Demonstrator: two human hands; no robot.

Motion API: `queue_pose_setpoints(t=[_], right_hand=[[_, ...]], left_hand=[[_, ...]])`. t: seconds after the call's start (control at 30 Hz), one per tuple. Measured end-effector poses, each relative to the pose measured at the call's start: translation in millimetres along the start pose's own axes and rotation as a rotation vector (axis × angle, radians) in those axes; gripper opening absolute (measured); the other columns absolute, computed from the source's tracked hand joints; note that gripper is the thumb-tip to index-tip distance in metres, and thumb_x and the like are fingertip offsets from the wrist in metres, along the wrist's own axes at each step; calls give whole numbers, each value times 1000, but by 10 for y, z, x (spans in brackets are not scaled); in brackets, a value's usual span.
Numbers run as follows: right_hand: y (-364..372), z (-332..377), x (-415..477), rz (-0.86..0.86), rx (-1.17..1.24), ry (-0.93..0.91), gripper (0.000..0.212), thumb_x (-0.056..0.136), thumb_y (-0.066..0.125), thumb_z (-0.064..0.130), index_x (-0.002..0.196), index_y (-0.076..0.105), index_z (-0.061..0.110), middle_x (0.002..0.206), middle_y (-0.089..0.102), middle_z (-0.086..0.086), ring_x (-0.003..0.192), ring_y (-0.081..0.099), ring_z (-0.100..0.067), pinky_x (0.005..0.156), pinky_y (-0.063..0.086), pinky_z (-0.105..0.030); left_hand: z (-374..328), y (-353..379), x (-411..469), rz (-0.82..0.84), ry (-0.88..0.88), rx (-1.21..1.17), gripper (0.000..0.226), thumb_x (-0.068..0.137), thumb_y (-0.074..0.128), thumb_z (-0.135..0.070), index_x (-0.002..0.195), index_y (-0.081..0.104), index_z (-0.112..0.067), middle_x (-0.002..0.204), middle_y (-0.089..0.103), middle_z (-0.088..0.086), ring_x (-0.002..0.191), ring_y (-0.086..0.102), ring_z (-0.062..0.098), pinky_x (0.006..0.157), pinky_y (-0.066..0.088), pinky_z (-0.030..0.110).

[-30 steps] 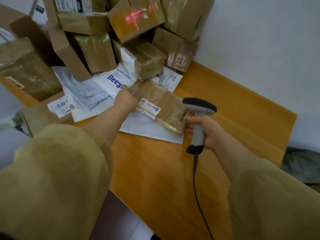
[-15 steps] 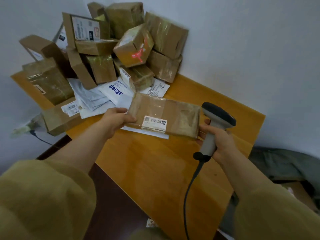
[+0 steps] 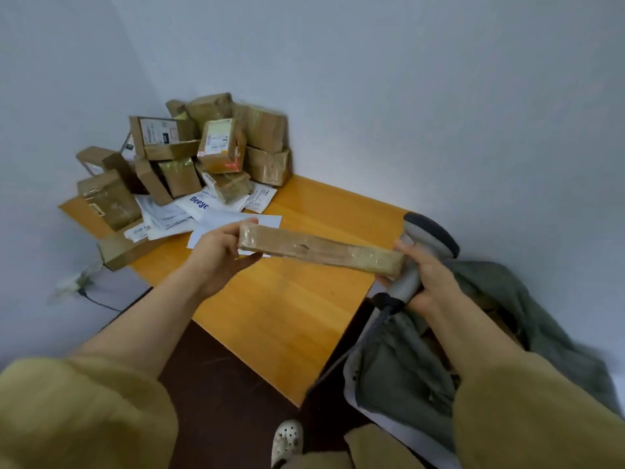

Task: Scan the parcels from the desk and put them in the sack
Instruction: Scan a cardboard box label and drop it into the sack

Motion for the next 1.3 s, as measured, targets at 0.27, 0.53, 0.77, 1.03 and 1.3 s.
queue_pose_setpoints(t=[0.27,0.53,0.77,1.03,1.3], right_hand=[[-386,225,-389,130,-49,-262,33,73,65,-15,90,67,14,100,67,-10,94,66,-24,72,60,-38],[-444,596,-812,42,-225,-456,26,79,69,-4,101,66,8,102,70,-7,99,66,-20,78,57,-35],[-435,522,-968,-94,-494,-495,21,81,74,11,100,68,6,83,68,-5,73,63,-17,71,54,-37],[-229,473,-1013,-56,-529,-532,17,74,80,3,83,69,14,85,72,-3,72,63,-12,64,53,-27],[353,630,-1089,64,-548,-583,30,65,85,8,86,68,21,85,74,4,85,69,-14,67,54,-30]], left_hand=[[10,285,-384,-62,-98,82,32,89,59,-15,120,57,-8,109,63,11,80,63,23,60,54,30],[-124,507,-449,171,-214,394,25,85,62,-8,108,67,-15,92,71,4,77,68,19,66,59,32],[-608,759,-267,117,44,657,44,83,68,1,119,60,-24,94,68,4,71,68,12,59,58,23],[-980,1320,-218,363,294,1129,24,77,77,-8,100,75,-16,95,74,4,88,68,16,89,54,30],[-855,1804,-378,626,366,1258,28,75,79,-13,103,75,-14,89,74,-9,81,68,5,79,54,16]])
Point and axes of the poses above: each hand's wrist, its own x-axis towards the middle knuckle, its own y-axis out of the palm, z = x × y, the point moved 7 cm from there along x, towards the middle knuckle
